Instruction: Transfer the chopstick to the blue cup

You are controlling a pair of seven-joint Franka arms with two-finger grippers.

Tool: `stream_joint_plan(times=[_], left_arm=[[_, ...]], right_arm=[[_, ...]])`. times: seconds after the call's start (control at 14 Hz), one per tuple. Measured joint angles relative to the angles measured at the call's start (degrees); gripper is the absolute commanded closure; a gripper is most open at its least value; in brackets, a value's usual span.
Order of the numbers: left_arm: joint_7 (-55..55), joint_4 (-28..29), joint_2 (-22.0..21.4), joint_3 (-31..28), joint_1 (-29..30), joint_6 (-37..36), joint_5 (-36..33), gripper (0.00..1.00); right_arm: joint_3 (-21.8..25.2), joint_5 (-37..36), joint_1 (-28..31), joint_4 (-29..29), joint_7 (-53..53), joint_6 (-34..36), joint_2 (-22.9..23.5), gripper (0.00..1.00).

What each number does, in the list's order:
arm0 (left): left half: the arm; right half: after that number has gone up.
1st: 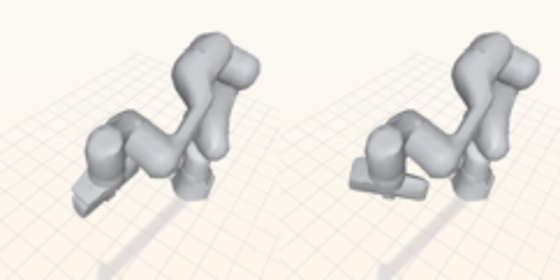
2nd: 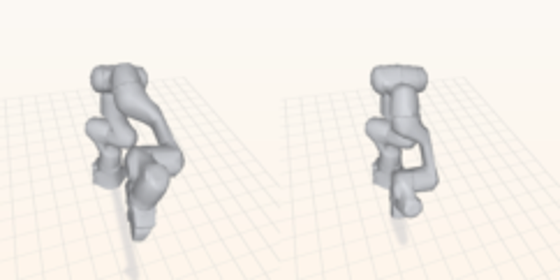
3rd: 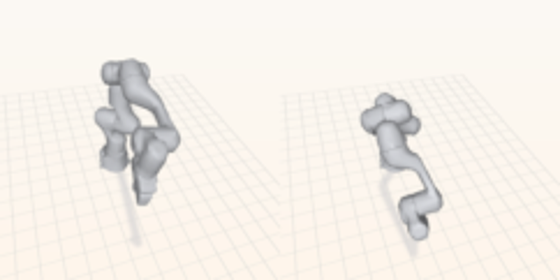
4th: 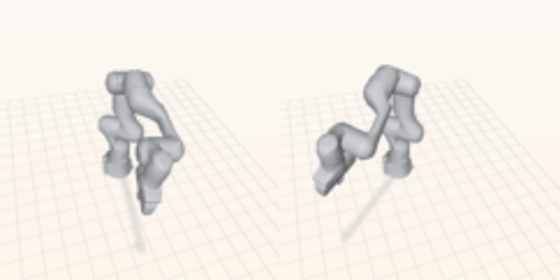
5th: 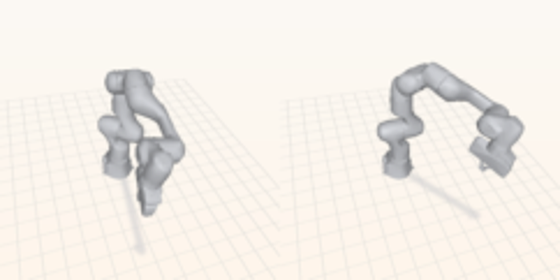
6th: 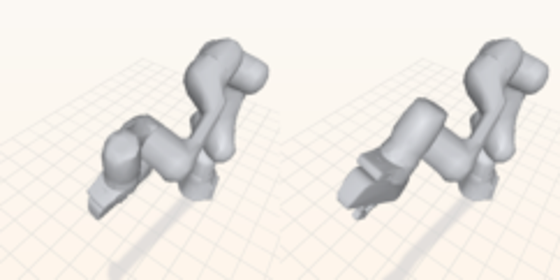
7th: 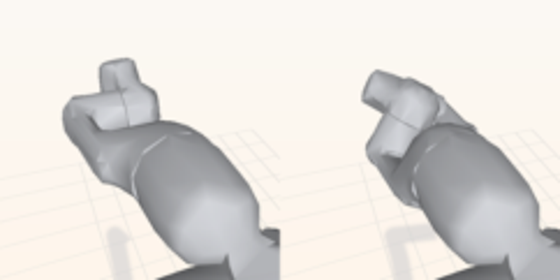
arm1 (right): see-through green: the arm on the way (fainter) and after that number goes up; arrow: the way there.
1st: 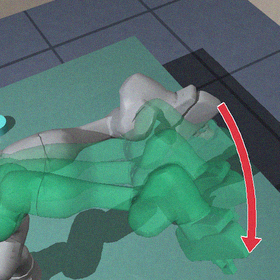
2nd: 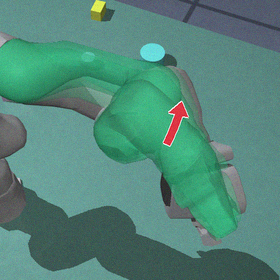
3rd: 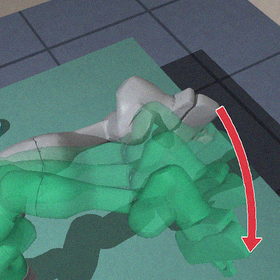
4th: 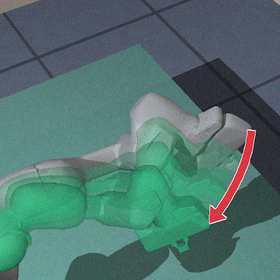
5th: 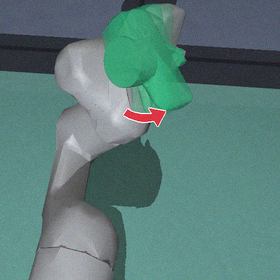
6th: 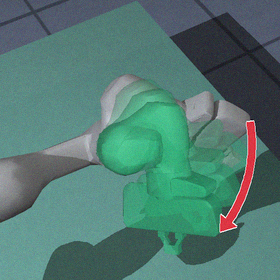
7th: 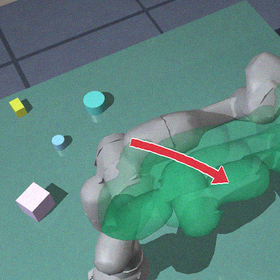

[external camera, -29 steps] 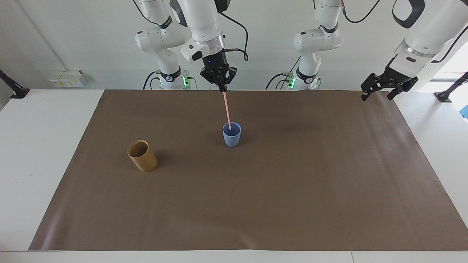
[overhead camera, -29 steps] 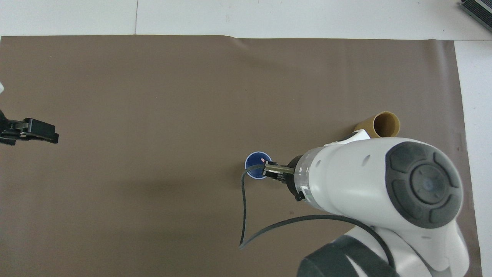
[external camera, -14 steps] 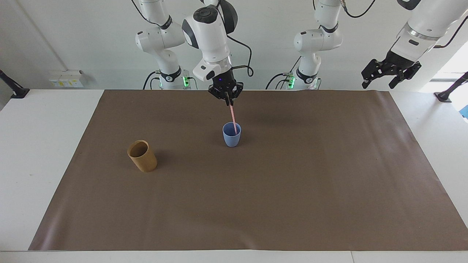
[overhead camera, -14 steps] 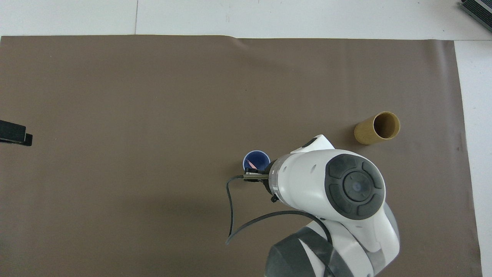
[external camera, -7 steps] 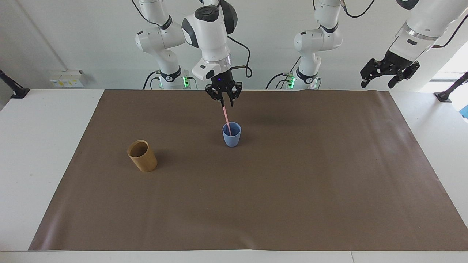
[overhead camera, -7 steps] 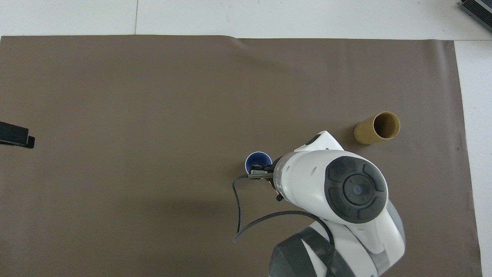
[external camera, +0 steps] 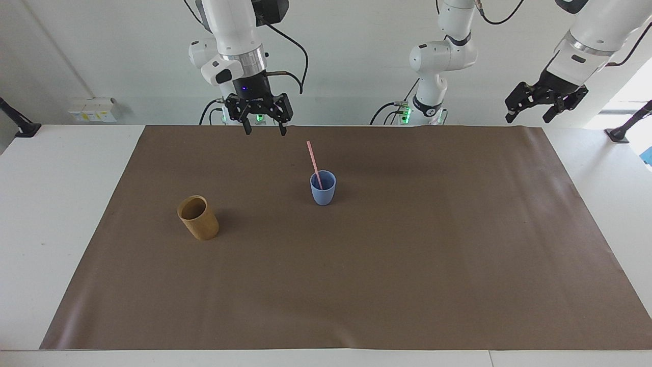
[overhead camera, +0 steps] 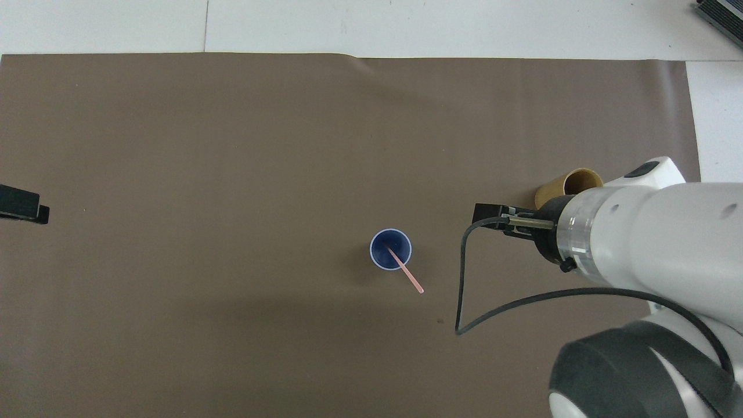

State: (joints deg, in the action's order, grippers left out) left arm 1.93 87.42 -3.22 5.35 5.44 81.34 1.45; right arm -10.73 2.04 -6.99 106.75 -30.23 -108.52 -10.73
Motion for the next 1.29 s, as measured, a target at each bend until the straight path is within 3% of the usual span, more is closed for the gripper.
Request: stream_joint_plan(times=[0.14, 0.43, 0.57, 1.29], left_arm=[[0.00, 0.00, 0.00, 0.00, 0.00, 0.00, 0.00, 0.00], [0.00, 0.00, 0.00, 0.00, 0.00, 0.00, 0.00, 0.00], [0.00, 0.00, 0.00, 0.00, 0.00, 0.00, 0.00, 0.00], [0.00, 0.00, 0.00, 0.00, 0.00, -0.01, 0.00, 0.00]], right_arm=[[0.06, -2.34, 2.35, -1.67, 0.18, 0.61, 0.70, 0.00], [0.11, -3.99, 6.70, -13.13, 5.26, 13.09, 6.94, 0.00], [0.13, -3.99, 8.57, -16.54, 7.55, 15.33, 9.47, 0.00], [0.19, -3.84, 11.51, -15.14, 14.56, 16.50, 9.70, 0.00]])
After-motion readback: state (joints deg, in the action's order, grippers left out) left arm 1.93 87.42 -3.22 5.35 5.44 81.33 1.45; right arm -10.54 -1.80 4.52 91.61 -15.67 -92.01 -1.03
